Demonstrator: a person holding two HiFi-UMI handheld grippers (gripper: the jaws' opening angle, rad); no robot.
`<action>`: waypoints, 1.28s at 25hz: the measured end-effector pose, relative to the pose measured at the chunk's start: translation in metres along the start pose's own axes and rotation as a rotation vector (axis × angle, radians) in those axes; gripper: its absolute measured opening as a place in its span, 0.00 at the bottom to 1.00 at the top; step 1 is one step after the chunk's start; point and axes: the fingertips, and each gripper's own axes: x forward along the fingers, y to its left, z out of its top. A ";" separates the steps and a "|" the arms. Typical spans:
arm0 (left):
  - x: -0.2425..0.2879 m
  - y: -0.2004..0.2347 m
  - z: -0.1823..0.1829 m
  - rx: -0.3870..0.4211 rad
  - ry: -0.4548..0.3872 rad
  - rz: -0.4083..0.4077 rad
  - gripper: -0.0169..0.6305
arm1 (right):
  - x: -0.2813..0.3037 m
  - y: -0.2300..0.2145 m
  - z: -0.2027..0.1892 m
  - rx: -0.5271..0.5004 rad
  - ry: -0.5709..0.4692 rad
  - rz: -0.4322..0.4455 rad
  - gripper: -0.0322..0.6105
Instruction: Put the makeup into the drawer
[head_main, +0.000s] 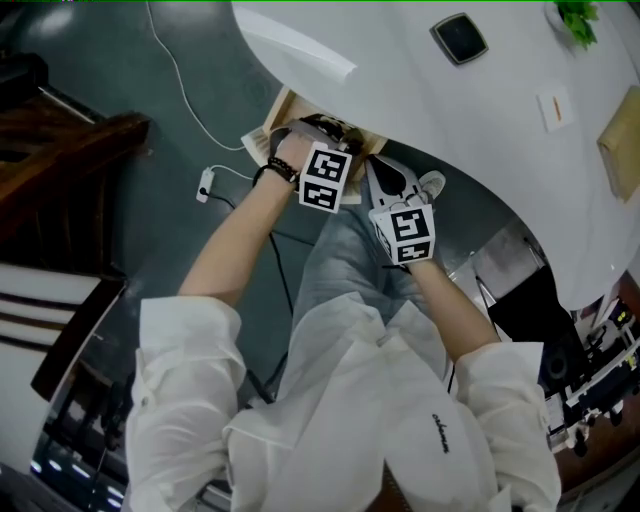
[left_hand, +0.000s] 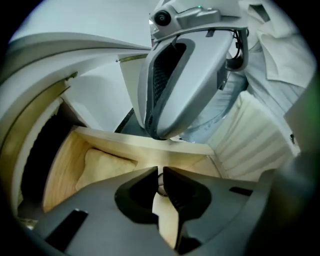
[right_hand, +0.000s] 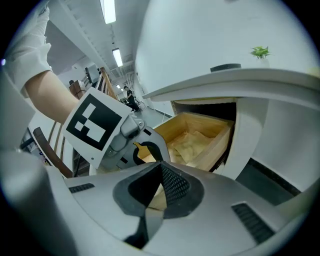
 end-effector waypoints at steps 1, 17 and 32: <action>-0.008 0.001 0.005 0.003 -0.011 0.021 0.10 | -0.005 0.002 0.003 0.001 0.000 0.001 0.08; -0.176 0.040 0.140 -0.466 -0.417 0.395 0.06 | -0.146 -0.026 0.105 0.033 -0.198 -0.121 0.08; -0.287 0.114 0.325 -0.689 -0.782 0.528 0.06 | -0.350 -0.120 0.168 0.063 -0.444 -0.427 0.08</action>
